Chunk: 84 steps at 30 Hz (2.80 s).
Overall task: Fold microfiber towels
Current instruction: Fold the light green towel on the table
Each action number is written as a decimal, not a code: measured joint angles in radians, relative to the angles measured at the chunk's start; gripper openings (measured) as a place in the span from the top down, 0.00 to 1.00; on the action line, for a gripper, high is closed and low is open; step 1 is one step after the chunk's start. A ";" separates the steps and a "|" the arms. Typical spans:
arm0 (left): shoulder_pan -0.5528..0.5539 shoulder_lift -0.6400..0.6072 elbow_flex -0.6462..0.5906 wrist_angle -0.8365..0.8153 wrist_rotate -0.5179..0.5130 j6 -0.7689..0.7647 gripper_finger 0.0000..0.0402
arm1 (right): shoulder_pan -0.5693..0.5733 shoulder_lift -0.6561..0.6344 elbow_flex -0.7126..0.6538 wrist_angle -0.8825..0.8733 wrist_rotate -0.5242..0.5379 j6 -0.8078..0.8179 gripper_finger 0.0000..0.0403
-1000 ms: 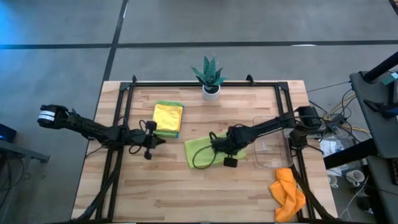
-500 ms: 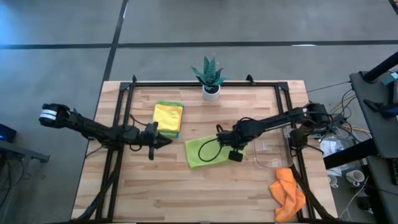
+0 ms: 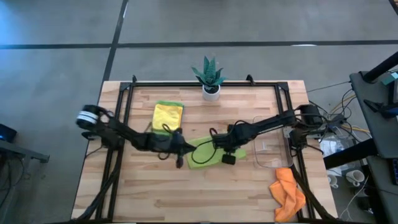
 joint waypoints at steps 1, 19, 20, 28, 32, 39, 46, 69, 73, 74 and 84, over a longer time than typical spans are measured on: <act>0.000 0.037 0.015 0.000 0.000 -0.022 1.00 | 0.000 -0.016 0.024 -0.004 0.042 -0.013 0.98; 0.006 0.244 0.079 -0.007 -0.005 -0.130 1.00 | 0.101 -0.091 -0.152 0.058 -0.025 -0.033 0.92; 0.006 0.244 0.080 -0.008 -0.005 -0.130 1.00 | 0.107 -0.089 -0.161 0.072 -0.020 -0.054 0.90; 0.006 0.243 0.080 -0.026 -0.005 -0.135 1.00 | 0.101 -0.077 -0.211 0.166 0.016 -0.179 0.77; 0.007 0.241 0.079 -0.030 -0.005 -0.136 1.00 | 0.097 -0.061 -0.233 0.217 0.018 -0.213 0.78; 0.007 0.241 0.079 -0.032 -0.005 -0.136 1.00 | 0.089 -0.045 -0.225 0.214 0.078 -0.204 0.85; 0.007 0.241 0.078 -0.034 -0.005 -0.136 1.00 | 0.089 -0.047 -0.176 0.162 0.071 -0.196 0.93; 0.006 0.240 0.071 -0.056 0.000 -0.139 1.00 | 0.082 -0.045 -0.170 0.120 0.016 -0.143 0.81; 0.006 0.240 0.071 -0.056 0.004 -0.141 1.00 | 0.081 -0.044 -0.171 0.120 0.016 -0.140 0.85; 0.006 0.240 0.071 -0.056 0.006 -0.141 1.00 | 0.079 -0.044 -0.171 0.120 0.016 -0.140 0.87; 0.007 0.208 0.070 -0.115 0.022 -0.174 1.00 | 0.070 -0.007 -0.110 -0.060 0.016 -0.123 0.98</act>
